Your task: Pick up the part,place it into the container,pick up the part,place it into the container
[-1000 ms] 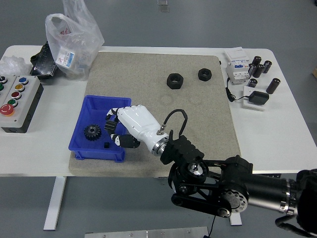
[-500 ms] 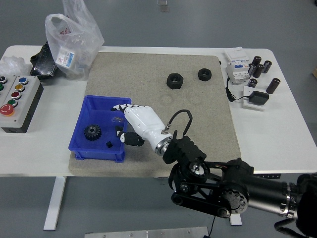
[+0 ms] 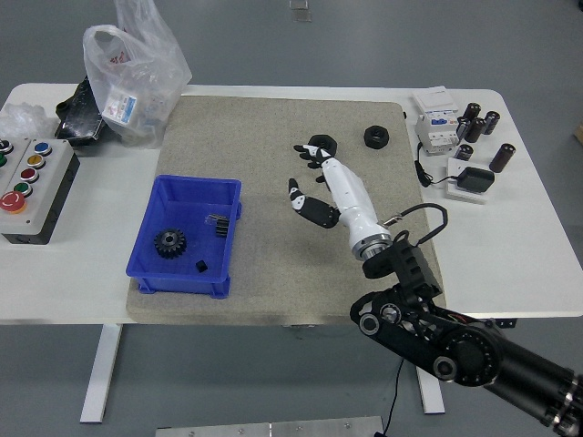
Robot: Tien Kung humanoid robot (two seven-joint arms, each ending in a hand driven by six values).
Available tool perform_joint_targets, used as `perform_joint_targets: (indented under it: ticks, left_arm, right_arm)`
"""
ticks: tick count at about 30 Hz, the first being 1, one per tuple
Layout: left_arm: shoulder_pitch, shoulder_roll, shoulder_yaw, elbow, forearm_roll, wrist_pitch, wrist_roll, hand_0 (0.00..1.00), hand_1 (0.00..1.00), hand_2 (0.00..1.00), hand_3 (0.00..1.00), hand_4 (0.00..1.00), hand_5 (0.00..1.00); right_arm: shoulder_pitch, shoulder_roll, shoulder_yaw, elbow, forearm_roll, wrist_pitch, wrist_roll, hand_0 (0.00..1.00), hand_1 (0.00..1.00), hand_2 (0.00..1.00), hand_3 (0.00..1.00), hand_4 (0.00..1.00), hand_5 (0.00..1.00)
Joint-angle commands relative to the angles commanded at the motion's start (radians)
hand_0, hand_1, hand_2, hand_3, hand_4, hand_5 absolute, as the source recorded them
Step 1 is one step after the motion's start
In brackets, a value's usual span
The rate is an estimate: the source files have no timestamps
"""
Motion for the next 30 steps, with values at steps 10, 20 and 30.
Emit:
perform_joint_targets:
  ticks: [10, 20, 30]
  left_arm:
    - [-0.001, -0.005, 0.0, 0.0, 0.01, 0.0, -0.012, 0.621, 0.615, 0.617, 0.617, 0.597, 0.362]
    - [0.001, 0.002, 0.008, 0.0, 0.016, 0.0, -0.029, 0.622, 0.616, 0.617, 0.617, 0.596, 0.359]
    - [0.012, 0.022, -0.002, 0.0, 0.039, -0.006, -0.036, 0.621, 0.617, 0.617, 0.617, 0.595, 0.358]
  right_arm:
    - [-0.184, 0.017, 0.312, -0.03, 0.253, 0.0, 0.267, 0.58, 0.704, 0.718, 0.709, 0.535, 0.169]
    - [-0.326, -0.009, 0.525, 0.022, 0.447, 0.0, 0.449, 0.583, 0.695, 0.713, 0.693, 0.558, 0.185]
    - [-0.332, 0.008, 0.56, 0.024, 0.439, 0.0, 0.476, 0.575, 0.692, 0.707, 0.689, 0.554, 0.184]
